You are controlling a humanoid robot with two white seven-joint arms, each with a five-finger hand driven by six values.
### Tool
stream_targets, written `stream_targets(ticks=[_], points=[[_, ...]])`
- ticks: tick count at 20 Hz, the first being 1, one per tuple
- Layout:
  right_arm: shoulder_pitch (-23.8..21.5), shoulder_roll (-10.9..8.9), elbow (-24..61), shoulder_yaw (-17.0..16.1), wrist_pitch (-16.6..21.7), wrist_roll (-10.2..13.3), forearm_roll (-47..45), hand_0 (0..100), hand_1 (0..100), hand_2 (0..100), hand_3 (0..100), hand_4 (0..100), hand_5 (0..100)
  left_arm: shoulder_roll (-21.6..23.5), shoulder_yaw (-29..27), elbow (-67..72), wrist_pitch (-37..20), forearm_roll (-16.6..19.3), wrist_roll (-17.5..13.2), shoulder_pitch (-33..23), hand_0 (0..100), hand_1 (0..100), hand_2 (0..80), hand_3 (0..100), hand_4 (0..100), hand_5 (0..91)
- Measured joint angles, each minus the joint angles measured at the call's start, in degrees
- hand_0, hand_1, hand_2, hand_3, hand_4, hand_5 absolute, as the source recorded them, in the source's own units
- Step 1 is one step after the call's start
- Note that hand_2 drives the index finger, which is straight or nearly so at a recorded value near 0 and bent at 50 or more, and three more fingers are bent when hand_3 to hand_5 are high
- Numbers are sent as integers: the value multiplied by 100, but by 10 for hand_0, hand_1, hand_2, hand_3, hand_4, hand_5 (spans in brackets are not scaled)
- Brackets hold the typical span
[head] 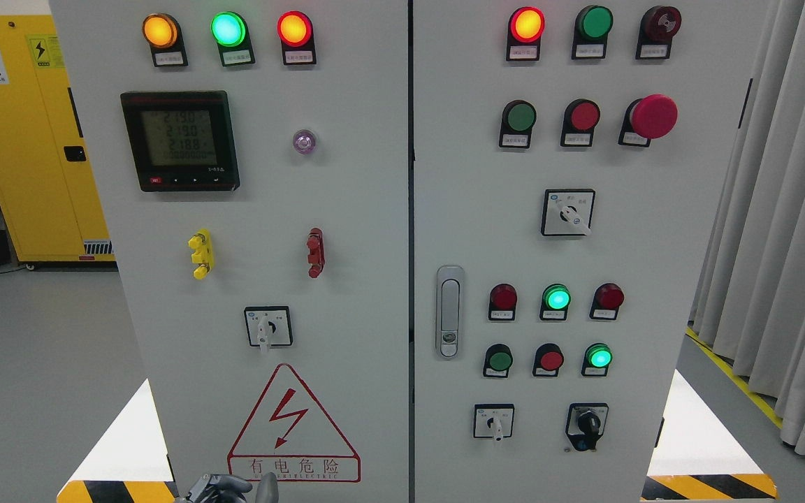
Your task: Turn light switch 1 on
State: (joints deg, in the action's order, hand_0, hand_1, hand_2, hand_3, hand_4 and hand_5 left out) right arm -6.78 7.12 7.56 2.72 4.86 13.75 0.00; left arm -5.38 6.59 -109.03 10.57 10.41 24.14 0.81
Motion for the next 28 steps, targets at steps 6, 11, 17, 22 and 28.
stream_targets(ticks=[6, 11, 17, 22, 28], points=[[0, 0, 0, 0, 0, -1, 0, 0, 500, 40, 0, 0, 0, -47, 28, -90, 289, 51, 166, 273, 135, 697, 621, 866, 805, 704], [0, 0, 0, 0, 0, -3, 0, 0, 500, 40, 0, 0, 0, -75, 41, -144, 455, 71, 233, 459, 135, 698, 621, 869, 808, 706], [0, 0, 0, 0, 0, -31, 0, 0, 500, 40, 0, 0, 0, -108, 53, -187, 695, 81, 358, 697, 128, 703, 618, 873, 815, 709], [0, 0, 0, 0, 0, -8, 0, 0, 500, 40, 0, 0, 0, -131, 60, -210, 857, 82, 433, 882, 124, 703, 618, 884, 821, 721], [0, 0, 0, 0, 0, -1, 0, 0, 500, 40, 0, 0, 0, -160, 67, -233, 924, 84, 450, 1100, 131, 699, 619, 891, 826, 725]])
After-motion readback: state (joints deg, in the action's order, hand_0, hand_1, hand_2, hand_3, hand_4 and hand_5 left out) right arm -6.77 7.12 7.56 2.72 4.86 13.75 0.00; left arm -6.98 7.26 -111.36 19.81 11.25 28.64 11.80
